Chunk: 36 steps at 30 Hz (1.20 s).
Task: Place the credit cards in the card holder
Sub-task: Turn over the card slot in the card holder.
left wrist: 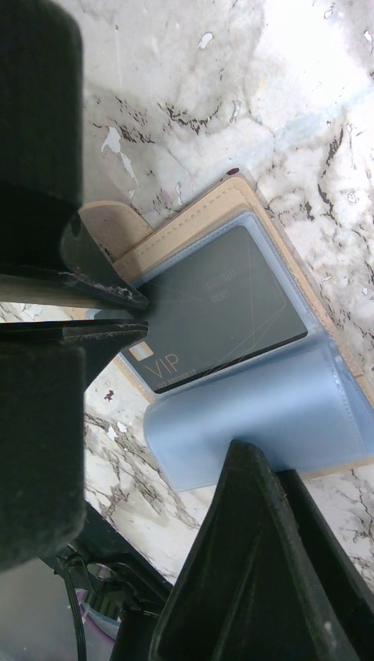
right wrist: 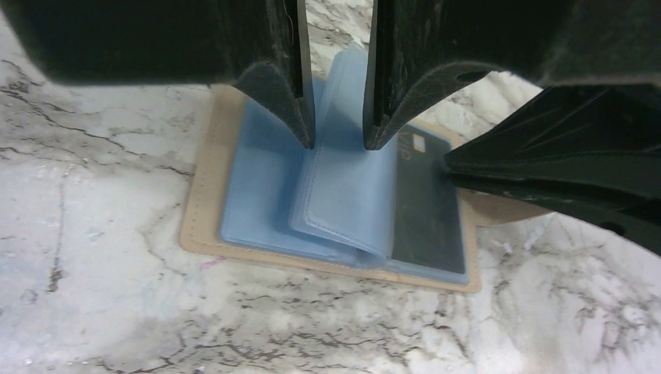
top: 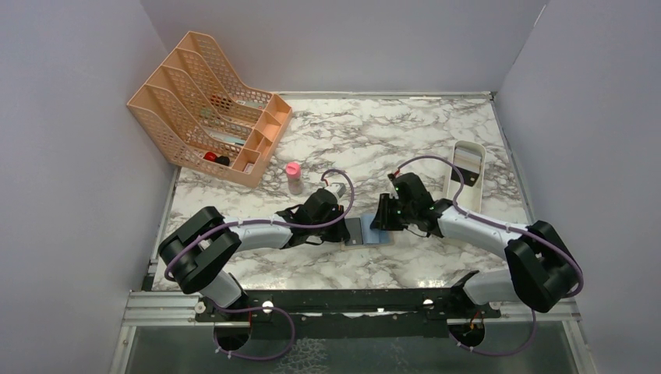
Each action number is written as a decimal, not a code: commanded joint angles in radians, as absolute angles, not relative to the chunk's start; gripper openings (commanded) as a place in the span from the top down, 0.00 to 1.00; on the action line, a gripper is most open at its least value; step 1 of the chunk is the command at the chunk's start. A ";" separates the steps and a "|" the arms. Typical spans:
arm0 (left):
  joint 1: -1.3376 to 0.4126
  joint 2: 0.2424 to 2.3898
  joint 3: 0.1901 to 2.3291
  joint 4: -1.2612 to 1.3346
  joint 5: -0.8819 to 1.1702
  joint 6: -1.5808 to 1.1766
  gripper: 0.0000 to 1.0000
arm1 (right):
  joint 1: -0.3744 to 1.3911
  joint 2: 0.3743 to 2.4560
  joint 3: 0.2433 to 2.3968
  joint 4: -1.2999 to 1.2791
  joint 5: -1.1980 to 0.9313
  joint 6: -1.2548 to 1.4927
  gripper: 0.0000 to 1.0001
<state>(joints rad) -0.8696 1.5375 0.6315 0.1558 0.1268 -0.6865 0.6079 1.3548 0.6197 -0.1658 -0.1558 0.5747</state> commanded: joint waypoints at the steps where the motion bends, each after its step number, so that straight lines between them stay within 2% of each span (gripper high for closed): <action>1: -0.868 1.548 0.622 0.164 0.106 -0.672 0.86 | 0.613 1.319 0.623 -0.128 -0.270 0.565 0.67; 8: -0.868 1.546 0.617 0.164 0.122 -0.670 0.86 | 0.613 1.318 0.619 -0.083 -0.358 0.598 0.59; 14: -0.869 1.524 0.611 0.147 0.126 -0.675 0.85 | 0.614 1.366 0.604 0.016 -0.441 0.633 0.58; 19: -0.866 1.420 0.636 0.064 0.110 -0.660 0.81 | 0.614 1.386 0.597 0.053 -0.476 0.658 0.58; 26: -0.864 1.352 0.650 0.029 0.081 -0.677 0.81 | 0.614 1.429 0.610 0.041 -0.417 0.645 0.59; 36: -0.864 1.415 0.675 0.071 0.091 -0.655 0.81 | 0.614 1.407 0.650 -0.104 -0.249 0.612 0.61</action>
<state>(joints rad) -0.8677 1.3746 0.6338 0.0525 0.1036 -0.6762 0.6079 1.4300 0.6128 -0.0162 -0.3626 0.6346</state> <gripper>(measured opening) 0.191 0.392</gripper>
